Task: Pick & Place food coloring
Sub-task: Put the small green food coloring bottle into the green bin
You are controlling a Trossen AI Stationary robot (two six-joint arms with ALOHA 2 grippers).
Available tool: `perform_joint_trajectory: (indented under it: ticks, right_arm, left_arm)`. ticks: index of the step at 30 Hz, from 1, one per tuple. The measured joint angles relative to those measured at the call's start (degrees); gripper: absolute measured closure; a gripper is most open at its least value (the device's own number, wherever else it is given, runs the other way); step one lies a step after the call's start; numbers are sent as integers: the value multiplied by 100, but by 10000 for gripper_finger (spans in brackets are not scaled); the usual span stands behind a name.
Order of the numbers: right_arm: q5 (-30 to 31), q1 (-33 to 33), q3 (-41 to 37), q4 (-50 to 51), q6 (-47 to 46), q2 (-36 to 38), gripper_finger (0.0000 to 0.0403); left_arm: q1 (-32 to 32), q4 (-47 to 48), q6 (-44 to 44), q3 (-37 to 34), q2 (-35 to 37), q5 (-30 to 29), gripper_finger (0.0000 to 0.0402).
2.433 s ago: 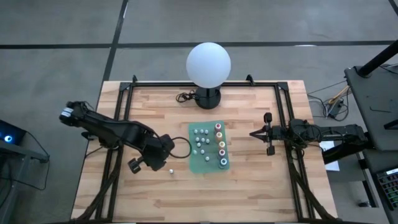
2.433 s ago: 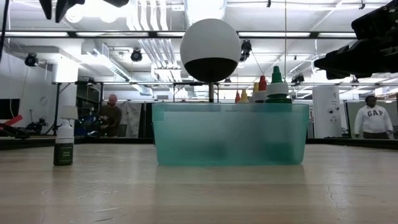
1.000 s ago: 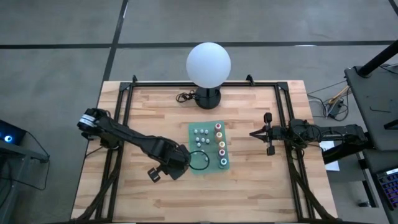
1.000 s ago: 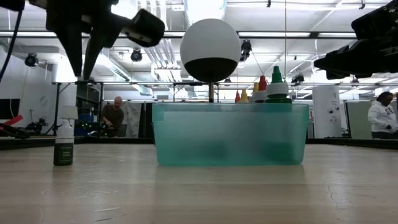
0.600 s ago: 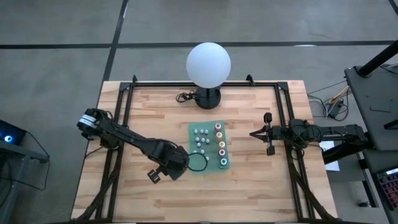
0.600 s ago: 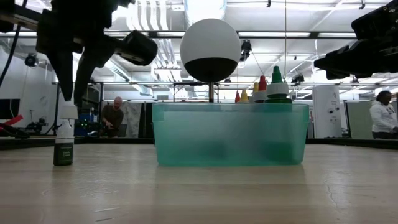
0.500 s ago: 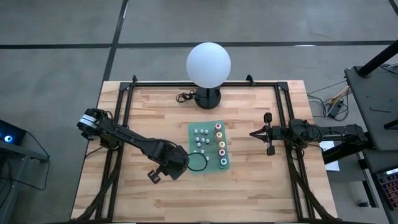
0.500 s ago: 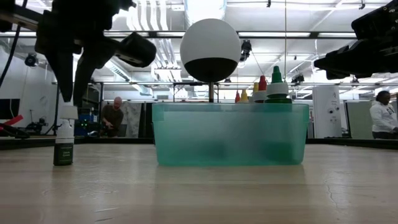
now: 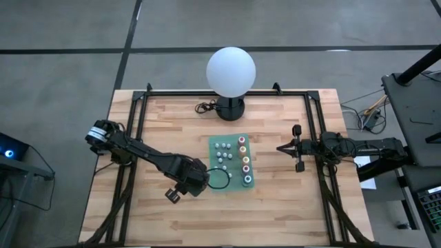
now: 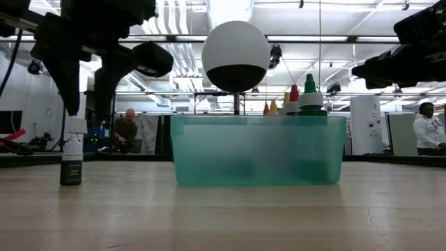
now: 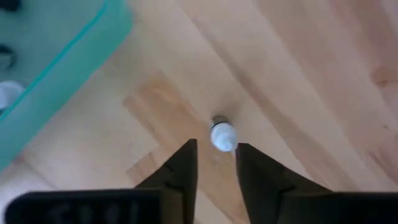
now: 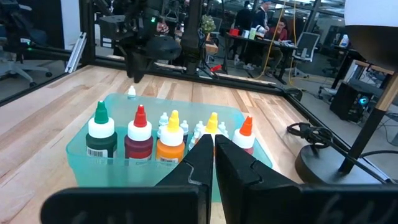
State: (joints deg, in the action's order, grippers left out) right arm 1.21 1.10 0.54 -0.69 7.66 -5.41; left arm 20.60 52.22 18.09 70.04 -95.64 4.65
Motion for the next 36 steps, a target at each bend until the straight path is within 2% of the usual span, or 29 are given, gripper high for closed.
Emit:
perform_joint_trajectory:
  ticks: [5,10,27,36]
  right_arm:
    - [0,0,0,1,-4,0,394]
    - [0,0,0,0,-11,0,394]
    - [0,-1,0,2,-11,0,394]
    - [-2,0,0,0,-9,0,394]
  left_arm:
    - [-4,7,-164,0,0,-82,274]
    - [-4,9,-164,0,0,-82,249]
    - [-4,-42,-347,-9,-13,-132,246]
    - [-4,-268,-488,-352,-22,-117,246]
